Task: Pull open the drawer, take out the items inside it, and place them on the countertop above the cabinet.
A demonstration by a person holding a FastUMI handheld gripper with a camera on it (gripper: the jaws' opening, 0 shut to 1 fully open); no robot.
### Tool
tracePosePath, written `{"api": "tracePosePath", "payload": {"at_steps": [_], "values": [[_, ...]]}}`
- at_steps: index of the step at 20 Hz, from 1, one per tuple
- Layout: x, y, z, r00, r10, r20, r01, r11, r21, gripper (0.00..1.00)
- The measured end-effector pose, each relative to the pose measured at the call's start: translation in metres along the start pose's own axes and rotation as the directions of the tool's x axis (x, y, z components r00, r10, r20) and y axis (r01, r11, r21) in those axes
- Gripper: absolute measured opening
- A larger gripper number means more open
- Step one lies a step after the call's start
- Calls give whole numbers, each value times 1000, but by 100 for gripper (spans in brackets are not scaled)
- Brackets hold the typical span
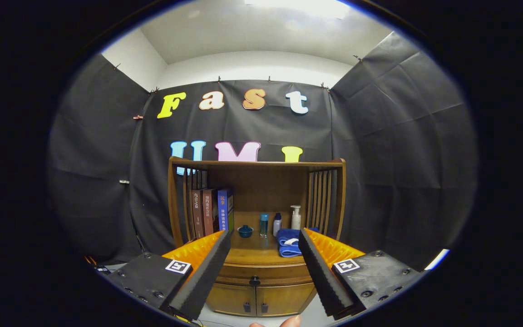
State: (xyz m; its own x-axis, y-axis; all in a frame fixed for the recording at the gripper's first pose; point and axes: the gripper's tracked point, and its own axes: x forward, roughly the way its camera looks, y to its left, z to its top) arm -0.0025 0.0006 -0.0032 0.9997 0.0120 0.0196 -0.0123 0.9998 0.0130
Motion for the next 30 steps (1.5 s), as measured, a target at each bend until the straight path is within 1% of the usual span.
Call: {"api": "tracePosePath", "payload": {"at_steps": [2, 5, 7, 8, 9, 11, 16, 19, 24, 28, 30], "values": [[4, 0, -3, 1000, 5, 3, -5, 1000, 6, 98], [16, 2, -8, 999, 24, 25, -25, 999, 45, 98], [49, 10, -13, 999, 30, 21, -31, 999, 44, 98], [63, 10, -16, 1000, 21, 23, -22, 999, 37, 98], [75, 7, -19, 999, 8, 32, -9, 999, 33, 98], [93, 10, -33, 999, 9, 42, -10, 999, 35, 98], [141, 22, -112, 999, 27, -29, -26, 999, 35, 99], [161, 26, -175, 994, 30, -105, -30, 1000, 7, 98], [172, 31, -268, 973, 46, -227, -40, 999, 33, 99], [181, 38, -327, 950, 57, -306, -42, 998, 55, 99], [183, 39, -343, 940, 61, -336, -42, 997, 63, 99]]}}
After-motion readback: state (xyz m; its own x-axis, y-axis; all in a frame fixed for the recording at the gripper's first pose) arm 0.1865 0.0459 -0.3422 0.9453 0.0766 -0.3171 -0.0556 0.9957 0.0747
